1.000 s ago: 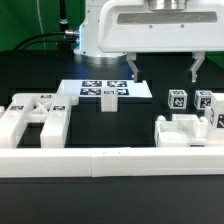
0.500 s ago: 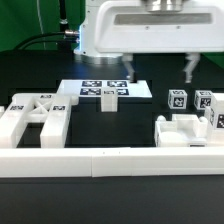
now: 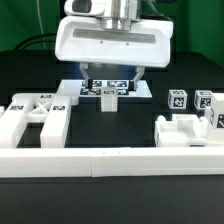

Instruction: Assemble chair

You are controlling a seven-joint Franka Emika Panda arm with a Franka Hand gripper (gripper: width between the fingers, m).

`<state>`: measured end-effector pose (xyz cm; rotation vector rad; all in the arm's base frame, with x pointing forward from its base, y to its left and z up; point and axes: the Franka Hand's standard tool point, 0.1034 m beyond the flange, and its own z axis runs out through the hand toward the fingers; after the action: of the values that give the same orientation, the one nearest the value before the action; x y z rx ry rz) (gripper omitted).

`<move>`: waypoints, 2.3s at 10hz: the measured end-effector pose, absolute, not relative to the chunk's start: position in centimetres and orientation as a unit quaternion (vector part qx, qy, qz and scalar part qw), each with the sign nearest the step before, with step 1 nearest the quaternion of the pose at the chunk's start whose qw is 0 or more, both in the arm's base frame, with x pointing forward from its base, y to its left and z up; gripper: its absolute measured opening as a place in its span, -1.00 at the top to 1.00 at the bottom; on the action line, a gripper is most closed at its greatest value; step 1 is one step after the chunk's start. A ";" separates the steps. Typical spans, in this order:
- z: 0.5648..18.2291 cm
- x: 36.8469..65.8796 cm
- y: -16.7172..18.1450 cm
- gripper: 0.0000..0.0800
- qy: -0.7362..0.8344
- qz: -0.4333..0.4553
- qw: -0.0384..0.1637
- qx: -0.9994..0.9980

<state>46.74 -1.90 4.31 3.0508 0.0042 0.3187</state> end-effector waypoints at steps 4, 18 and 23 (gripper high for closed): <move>3.5 46.6 -2.4 -0.62 -0.016 -0.007 0.007 1.000; 1.9 45.1 -2.3 -0.62 -0.014 -0.457 -0.027 0.889; 1.1 44.7 -2.4 -0.62 -0.028 -0.514 -0.023 0.857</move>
Offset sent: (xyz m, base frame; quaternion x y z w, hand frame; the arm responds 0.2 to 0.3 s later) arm 0.0024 -0.0309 -0.0059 -0.0321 -0.2042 -0.0052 0.9784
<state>44.74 -2.40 1.12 2.7342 -0.0889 -1.6380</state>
